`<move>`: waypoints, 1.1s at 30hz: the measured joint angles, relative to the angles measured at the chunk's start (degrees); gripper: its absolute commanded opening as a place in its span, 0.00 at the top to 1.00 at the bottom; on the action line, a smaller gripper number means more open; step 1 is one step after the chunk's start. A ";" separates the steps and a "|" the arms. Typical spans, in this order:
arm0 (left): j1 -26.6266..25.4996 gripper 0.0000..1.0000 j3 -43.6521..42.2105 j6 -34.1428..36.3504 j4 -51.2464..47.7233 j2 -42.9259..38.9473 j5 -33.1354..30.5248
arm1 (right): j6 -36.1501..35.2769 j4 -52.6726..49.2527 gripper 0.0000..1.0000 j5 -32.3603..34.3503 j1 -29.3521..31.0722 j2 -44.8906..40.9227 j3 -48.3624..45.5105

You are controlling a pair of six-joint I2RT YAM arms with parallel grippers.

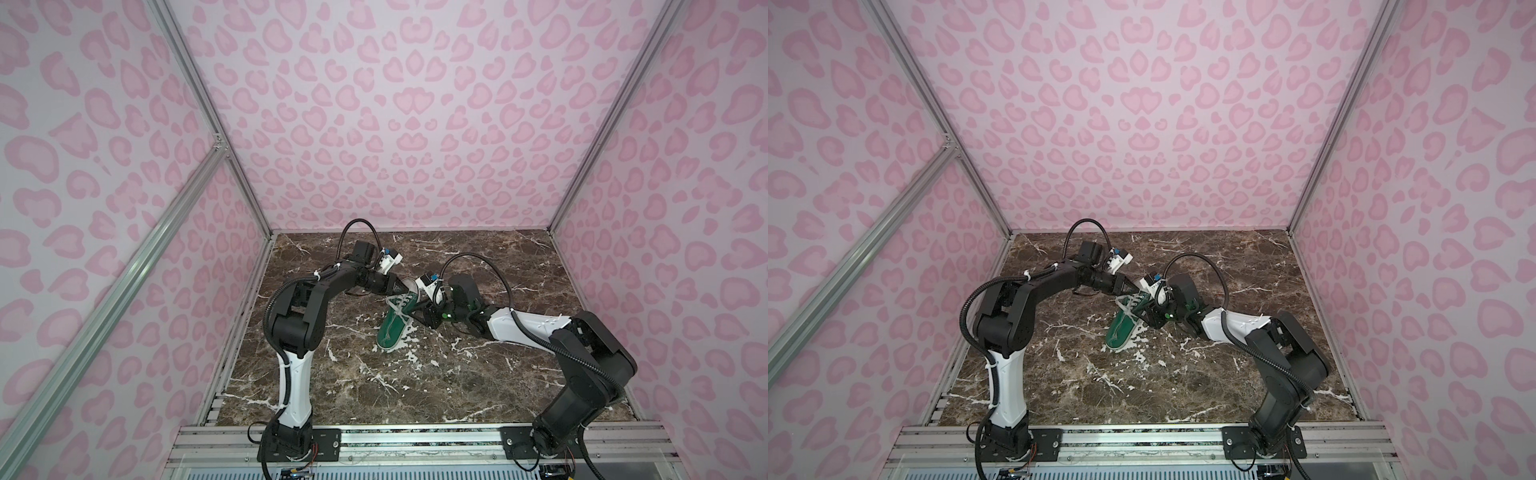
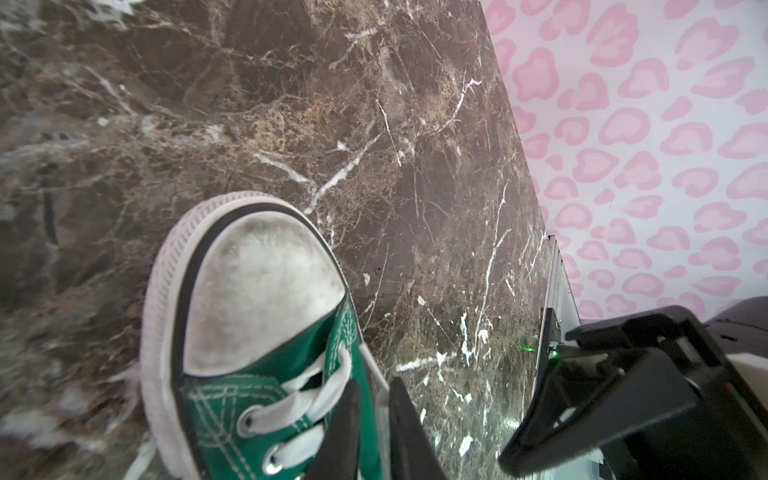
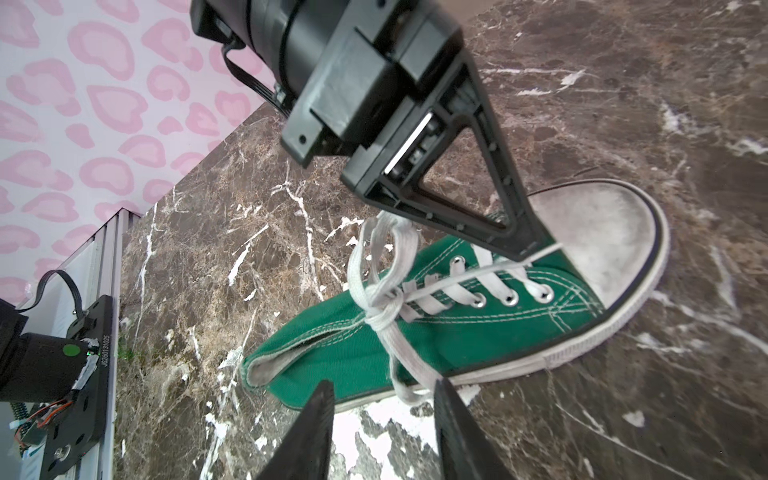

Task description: Tie the shoes

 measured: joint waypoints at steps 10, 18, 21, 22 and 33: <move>-0.42 0.46 2.69 2.75 -2.29 -1.03 -3.50 | 3.61 1.97 0.61 3.93 -1.77 -1.14 -2.73; 5.16 0.45 1.53 2.89 -2.47 -8.83 -7.23 | -0.50 -1.81 0.63 7.34 0.52 -1.20 -0.79; 6.93 0.45 -1.11 3.21 -3.93 -11.06 -7.93 | -0.87 -4.33 0.62 8.55 0.39 -0.20 1.64; 7.56 0.44 -3.32 3.17 -4.11 -12.22 -7.85 | -0.79 -4.66 0.61 8.52 0.35 0.57 3.08; 9.51 0.44 -23.12 -10.82 7.91 -20.46 -5.14 | 18.67 -16.50 0.59 1.92 -1.33 10.99 20.22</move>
